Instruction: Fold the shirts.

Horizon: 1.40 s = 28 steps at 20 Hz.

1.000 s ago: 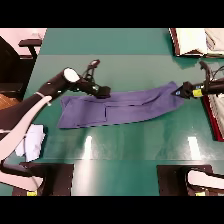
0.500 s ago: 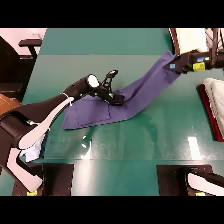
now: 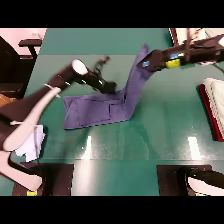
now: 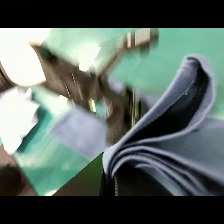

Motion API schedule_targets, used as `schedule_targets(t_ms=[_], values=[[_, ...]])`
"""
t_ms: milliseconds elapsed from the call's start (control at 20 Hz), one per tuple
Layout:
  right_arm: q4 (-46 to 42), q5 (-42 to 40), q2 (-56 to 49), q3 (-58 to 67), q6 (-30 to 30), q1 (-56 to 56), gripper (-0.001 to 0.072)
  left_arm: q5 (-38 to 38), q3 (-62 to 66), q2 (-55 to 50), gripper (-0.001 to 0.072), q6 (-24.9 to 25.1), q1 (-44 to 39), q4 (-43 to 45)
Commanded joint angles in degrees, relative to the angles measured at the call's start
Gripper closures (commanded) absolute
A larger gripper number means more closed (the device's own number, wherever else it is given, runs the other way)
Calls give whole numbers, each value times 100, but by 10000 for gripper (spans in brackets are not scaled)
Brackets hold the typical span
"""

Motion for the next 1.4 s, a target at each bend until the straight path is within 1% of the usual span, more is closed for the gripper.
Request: schedule_targets(t_ms=[0,100,200,250,350,400,450,500,650,750,900,950,1050,1150,1250,1350], values=[[11,-575,-372,26,-238,1071,695,-455,201,1097,681,-20,925,640],[-4,-1196,-778,138,-262,1869,695,-509,219,1897,681,-20,1534,1073],[-9,-1530,-1458,675,-302,2533,694,-518,219,2575,681,-20,2055,1488],[-7,-1624,-1823,1001,-299,2778,663,-538,219,2865,681,-20,2297,1646],[-9,-1547,-2503,1635,-299,3121,87,-651,216,3265,680,-20,2697,1716],[-11,-1300,-2734,1888,-299,3191,57,-748,216,3386,680,-20,2841,1718],[-46,-933,-2918,2131,-297,3191,76,-868,216,3477,680,-17,2964,1716],[-118,-601,-3005,2273,-293,3119,141,-1005,216,3497,680,-20,3042,1720],[-634,79,-2820,2028,-197,2673,142,-1351,216,3477,680,-22,3071,1731],[-966,170,-2474,1368,-55,2199,142,-1394,216,3477,680,-20,3071,1718],[-1316,11,-1886,94,199,1300,142,-1458,216,3477,680,-20,3071,1711],[-1314,-59,-1735,-337,341,951,142,-1458,216,3477,680,-20,3071,1694],[-1132,-201,-1635,-981,579,337,136,-1443,216,3477,680,-20,3069,1572],[-599,-326,-1740,-1414,568,-83,135,-1440,214,3477,680,-20,3069,1410],[-48,-544,-1963,-1655,535,-236,135,-1403,173,3477,680,-17,3069,1314],[339,-723,-2221,-1705,358,-153,136,-1427,144,3460,680,-17,3069,1298]])
